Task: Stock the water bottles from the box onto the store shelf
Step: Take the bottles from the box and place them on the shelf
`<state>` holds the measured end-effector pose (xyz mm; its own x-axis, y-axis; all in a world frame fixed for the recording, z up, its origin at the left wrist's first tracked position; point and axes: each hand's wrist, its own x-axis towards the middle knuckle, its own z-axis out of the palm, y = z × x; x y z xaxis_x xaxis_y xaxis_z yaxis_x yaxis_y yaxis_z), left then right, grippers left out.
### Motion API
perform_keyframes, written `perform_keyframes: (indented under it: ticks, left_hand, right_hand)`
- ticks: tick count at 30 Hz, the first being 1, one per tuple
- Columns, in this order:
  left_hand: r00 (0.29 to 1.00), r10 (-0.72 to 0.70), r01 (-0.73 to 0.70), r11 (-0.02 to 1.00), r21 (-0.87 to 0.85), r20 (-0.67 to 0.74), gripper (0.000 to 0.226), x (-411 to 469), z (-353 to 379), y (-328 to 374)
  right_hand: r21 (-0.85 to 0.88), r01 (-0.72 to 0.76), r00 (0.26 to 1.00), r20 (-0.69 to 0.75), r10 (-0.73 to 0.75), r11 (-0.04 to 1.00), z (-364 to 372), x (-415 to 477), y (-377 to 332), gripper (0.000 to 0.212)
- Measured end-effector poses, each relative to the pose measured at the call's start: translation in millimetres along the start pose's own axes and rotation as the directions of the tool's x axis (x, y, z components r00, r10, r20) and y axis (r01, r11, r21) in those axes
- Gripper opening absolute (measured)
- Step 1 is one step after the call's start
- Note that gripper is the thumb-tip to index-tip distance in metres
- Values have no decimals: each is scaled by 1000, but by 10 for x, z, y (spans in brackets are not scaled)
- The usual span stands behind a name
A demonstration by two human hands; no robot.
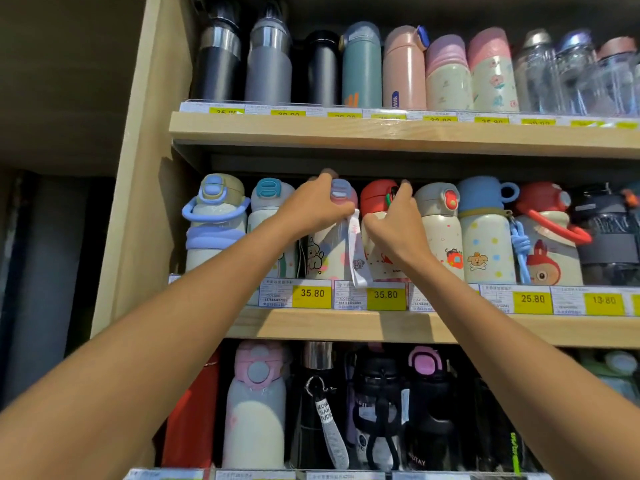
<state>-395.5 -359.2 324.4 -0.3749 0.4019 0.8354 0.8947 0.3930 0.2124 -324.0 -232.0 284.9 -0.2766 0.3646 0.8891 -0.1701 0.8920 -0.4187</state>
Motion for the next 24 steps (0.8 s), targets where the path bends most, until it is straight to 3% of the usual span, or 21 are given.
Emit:
perform_keyframes:
  ticks: [7, 24]
  left_hand:
    - [1000, -16, 16, 1000, 10, -19, 59, -27, 15, 2]
    - [997, -25, 26, 1000, -9, 78, 48, -87, -146, 50]
  right_hand:
    - [-78, 29, 997, -66, -35, 996, 50, -49, 52, 70]
    - [-244, -1, 962, -263, -66, 970, 225, -122, 5, 68]
